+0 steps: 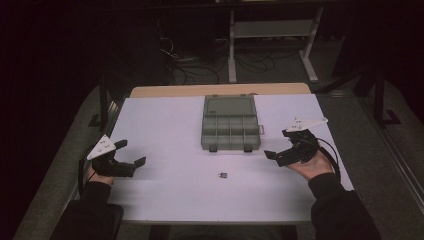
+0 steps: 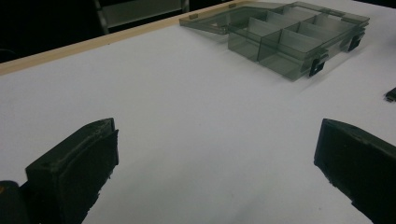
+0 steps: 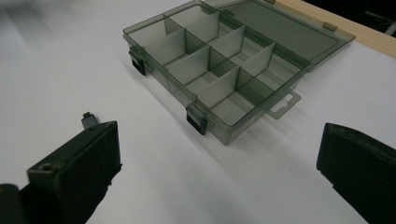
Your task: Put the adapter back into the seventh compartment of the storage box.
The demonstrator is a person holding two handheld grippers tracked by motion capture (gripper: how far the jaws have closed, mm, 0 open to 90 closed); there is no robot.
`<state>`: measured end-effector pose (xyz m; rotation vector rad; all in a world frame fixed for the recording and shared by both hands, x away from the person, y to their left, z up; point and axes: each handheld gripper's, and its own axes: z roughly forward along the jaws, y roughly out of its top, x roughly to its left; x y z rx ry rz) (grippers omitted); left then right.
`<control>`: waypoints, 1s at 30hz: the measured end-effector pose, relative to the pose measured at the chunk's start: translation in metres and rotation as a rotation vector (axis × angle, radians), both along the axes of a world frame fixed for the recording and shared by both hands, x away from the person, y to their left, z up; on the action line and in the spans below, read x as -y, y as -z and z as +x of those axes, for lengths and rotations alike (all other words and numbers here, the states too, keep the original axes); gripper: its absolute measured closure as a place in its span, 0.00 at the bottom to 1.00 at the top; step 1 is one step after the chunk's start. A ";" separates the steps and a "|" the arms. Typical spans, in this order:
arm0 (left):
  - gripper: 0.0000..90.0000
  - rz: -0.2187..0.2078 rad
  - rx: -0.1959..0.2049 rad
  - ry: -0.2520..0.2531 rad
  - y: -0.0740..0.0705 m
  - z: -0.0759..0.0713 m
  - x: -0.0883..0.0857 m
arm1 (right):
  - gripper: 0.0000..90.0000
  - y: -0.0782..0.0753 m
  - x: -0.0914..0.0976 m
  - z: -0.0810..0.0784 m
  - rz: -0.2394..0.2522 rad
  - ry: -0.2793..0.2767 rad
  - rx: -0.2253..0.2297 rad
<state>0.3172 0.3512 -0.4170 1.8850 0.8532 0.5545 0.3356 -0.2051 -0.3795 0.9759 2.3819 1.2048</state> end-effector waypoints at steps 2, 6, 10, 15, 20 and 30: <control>0.00 0.000 0.000 0.000 0.000 0.000 0.000 | 0.00 -0.001 -0.002 0.001 -0.004 -0.006 -0.004; 0.00 -0.001 0.000 -0.001 0.000 0.000 0.000 | 0.00 -0.002 -0.007 0.002 -0.010 -0.021 -0.005; 0.00 0.000 0.000 0.000 0.000 0.000 0.000 | 0.00 -0.003 -0.011 0.003 -0.016 -0.032 -0.009; 0.00 0.001 0.000 0.001 0.000 0.000 0.000 | 0.00 -0.002 -0.015 0.005 -0.022 -0.045 -0.013; 0.00 0.002 -0.001 0.002 0.000 0.000 0.000 | 0.00 -0.002 -0.021 0.006 -0.030 -0.059 -0.016; 0.00 0.002 0.000 0.001 0.000 0.000 0.000 | 0.00 0.000 -0.032 0.008 -0.047 -0.090 -0.027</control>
